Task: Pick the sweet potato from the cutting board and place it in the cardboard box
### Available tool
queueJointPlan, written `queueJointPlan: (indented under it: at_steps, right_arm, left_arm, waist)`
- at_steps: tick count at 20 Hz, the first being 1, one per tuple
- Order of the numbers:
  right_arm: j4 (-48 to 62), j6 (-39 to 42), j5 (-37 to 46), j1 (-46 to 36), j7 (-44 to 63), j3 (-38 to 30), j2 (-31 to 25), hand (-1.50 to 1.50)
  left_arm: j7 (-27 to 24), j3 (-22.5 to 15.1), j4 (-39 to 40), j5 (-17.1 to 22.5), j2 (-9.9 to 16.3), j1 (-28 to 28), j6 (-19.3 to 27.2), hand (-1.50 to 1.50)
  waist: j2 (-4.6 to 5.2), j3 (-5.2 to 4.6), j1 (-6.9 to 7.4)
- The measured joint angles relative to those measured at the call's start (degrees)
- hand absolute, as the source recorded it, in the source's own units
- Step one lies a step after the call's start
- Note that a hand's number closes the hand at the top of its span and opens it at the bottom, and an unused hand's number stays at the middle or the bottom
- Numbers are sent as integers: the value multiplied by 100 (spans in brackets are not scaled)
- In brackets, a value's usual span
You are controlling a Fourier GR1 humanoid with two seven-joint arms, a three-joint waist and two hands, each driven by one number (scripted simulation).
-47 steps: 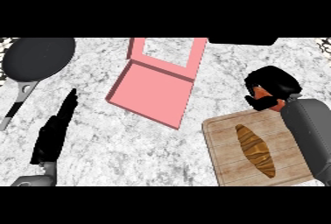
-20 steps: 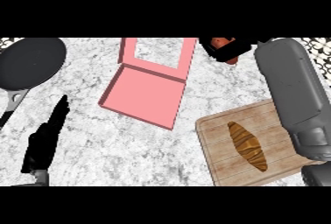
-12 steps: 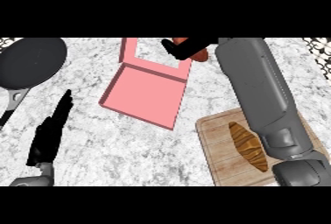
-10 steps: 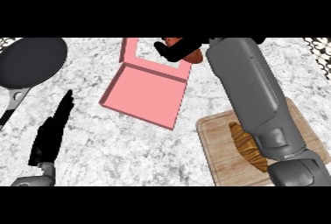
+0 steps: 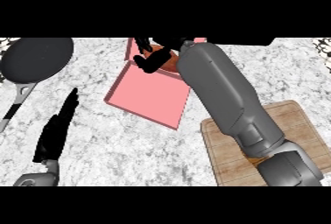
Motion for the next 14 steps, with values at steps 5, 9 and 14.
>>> queueJointPlan:
  at_steps: [5,9,14]
  right_arm:
    - [541,-397,-590,-51,289,655,19,-150]
    - [806,-684,-1058,35,331,1078,25,-150]
    - [927,-993,-1738,146,147,1167,28,-150]
  left_arm:
    - [44,-125,8,-88,-90,-105,2,0]
    - [-26,-95,45,-46,-46,-106,-90,0]
    - [122,-130,-10,-65,-92,-253,-95,0]
  waist:
    - [27,-2,144]
    - [45,-2,227]
    - [73,0,300]
